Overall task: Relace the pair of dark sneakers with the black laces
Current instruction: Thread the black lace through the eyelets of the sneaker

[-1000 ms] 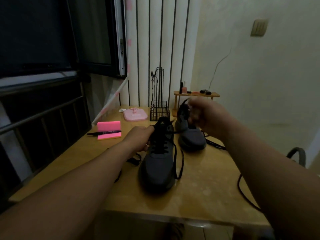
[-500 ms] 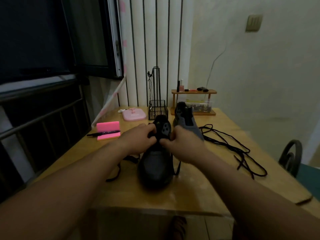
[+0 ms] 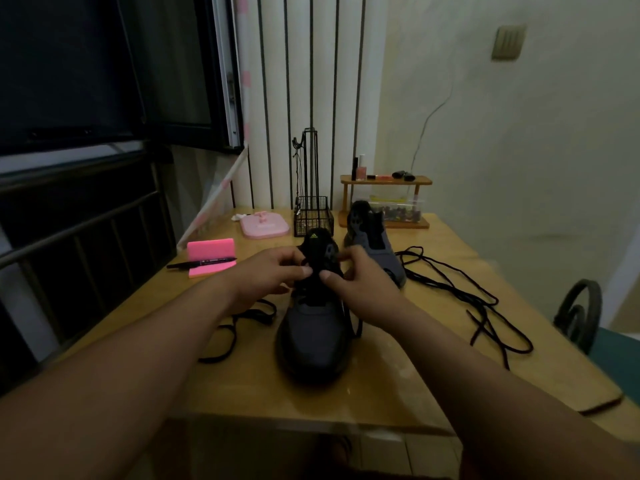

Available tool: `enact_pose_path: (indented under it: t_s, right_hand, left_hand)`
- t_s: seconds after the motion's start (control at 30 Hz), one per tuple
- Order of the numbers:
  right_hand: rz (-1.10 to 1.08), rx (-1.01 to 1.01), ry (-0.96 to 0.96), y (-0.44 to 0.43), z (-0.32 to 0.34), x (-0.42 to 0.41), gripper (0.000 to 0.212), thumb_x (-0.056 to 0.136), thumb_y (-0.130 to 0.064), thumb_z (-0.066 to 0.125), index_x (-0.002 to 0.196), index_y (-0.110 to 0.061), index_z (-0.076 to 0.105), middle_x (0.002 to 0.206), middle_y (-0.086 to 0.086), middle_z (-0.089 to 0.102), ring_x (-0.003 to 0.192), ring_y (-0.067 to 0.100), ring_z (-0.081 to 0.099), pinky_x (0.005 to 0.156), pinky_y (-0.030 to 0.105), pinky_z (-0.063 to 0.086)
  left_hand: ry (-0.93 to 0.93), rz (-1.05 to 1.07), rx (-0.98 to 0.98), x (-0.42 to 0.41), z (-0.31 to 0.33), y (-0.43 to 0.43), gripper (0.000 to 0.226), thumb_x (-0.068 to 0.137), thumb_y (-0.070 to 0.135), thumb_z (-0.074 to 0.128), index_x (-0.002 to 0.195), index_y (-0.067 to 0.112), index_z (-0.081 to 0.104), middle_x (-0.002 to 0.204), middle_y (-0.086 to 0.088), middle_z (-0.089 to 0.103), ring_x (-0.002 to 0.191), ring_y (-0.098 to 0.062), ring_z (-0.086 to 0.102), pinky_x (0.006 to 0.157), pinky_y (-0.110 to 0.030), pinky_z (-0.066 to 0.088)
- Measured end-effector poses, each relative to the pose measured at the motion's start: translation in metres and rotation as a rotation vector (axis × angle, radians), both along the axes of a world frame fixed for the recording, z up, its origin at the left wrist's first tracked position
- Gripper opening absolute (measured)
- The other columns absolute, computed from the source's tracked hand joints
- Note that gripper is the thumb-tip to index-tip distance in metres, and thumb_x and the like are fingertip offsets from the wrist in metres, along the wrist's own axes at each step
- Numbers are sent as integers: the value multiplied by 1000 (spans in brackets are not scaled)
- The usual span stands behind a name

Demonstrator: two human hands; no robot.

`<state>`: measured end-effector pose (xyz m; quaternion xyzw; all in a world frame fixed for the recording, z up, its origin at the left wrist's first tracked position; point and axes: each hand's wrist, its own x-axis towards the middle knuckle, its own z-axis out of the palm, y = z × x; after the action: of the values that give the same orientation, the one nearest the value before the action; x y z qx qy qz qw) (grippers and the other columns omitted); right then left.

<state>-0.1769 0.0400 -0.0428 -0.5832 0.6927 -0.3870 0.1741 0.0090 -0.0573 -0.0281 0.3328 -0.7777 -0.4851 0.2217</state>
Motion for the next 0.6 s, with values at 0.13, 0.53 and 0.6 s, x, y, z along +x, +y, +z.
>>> enact_pose_path:
  t_s: [0.13, 0.53, 0.6]
  right_hand:
    - [112, 10, 169, -16, 22, -10, 17, 97, -28, 71, 102, -16, 61, 98, 2, 65, 91, 19, 64, 84, 46, 58]
    - [-23, -191, -329, -25, 72, -21, 21, 100, -11, 63, 116, -21, 54, 113, 8, 66, 98, 21, 70, 79, 38, 63]
    - [-31, -173, -98, -15, 55, -10, 17, 99, -16, 64, 111, -26, 56, 108, -1, 64, 93, 13, 67, 72, 30, 60]
  left_hand:
    - [-108, -5, -172, -9, 6, -1, 8, 99, 17, 70, 105, 12, 68, 102, -6, 71, 96, -20, 67, 89, -38, 53]
    - [-167, 53, -281, -16, 13, 6, 21, 102, 36, 65, 89, 19, 67, 80, 4, 62, 72, -8, 57, 66, -25, 42]
    - [-218, 6, -320, -13, 15, 4, 11, 99, 29, 70, 93, 20, 67, 85, 4, 64, 76, -8, 58, 69, -25, 44]
